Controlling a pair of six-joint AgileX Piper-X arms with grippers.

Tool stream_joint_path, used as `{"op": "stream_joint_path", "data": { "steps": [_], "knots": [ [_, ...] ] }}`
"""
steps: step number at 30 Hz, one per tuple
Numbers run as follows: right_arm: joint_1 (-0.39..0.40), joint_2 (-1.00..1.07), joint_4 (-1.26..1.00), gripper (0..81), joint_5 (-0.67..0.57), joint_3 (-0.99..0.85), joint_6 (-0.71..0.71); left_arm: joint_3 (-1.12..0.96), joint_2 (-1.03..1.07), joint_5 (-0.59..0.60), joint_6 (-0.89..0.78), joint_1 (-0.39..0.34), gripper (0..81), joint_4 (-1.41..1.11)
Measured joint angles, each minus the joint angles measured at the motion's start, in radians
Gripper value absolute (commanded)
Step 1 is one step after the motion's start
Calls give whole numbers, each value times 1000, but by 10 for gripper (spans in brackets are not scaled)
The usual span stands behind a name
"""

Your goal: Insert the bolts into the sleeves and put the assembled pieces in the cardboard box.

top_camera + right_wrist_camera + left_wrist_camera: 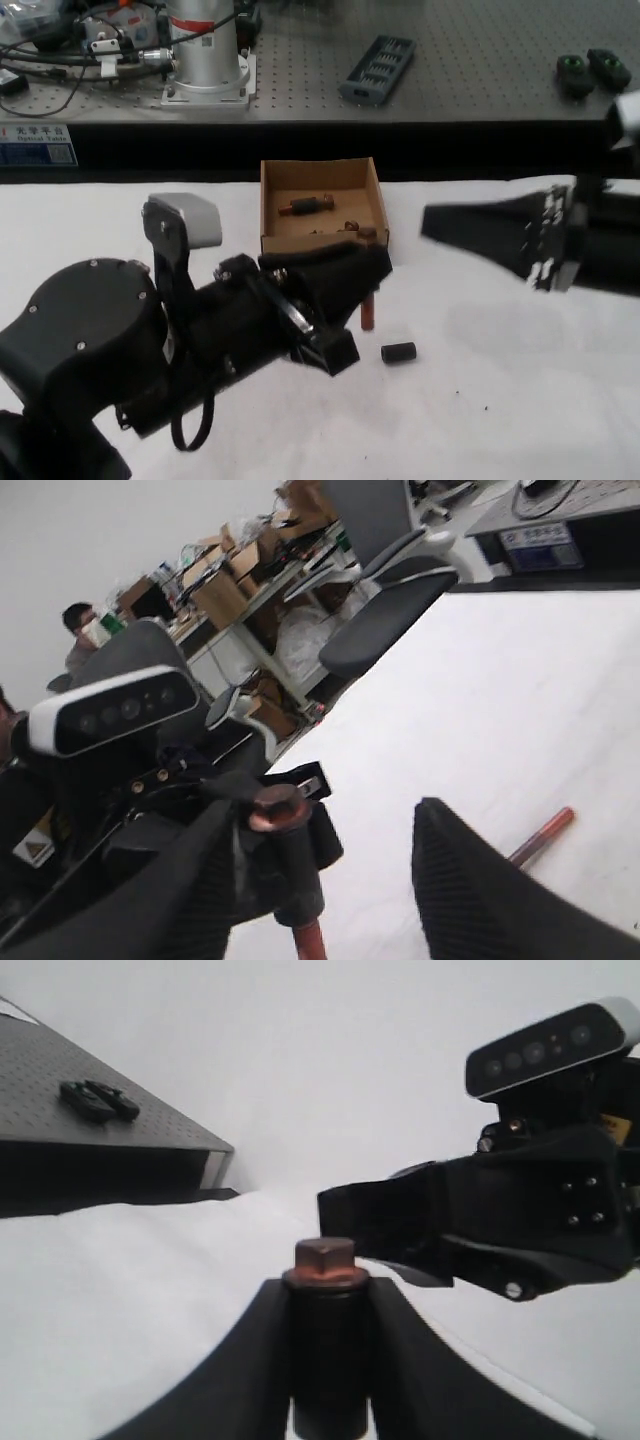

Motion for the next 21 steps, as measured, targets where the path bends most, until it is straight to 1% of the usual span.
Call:
{"op": "stream_joint_path", "data": {
  "steps": [2,3,6,8,13,19,21],
  "knots": [
    [-22,-1,23,316,-34,0,19,-18,11,0,10,12,76,0],
    [-24,-1,26,289,-34,2,19,-33,27,5,22,23,76,0],
    [-28,-5,43,214,-87,23,28,-82,69,37,58,56,76,17],
    [-28,-18,46,190,-103,53,27,-162,112,73,128,91,76,74],
    [-28,-105,60,184,-112,154,31,-318,230,118,241,183,76,159],
    [-28,-270,61,184,-117,273,78,-476,351,157,308,260,76,235],
    [-28,-333,64,184,-117,314,90,-564,412,194,337,292,76,283]
  ]
}}
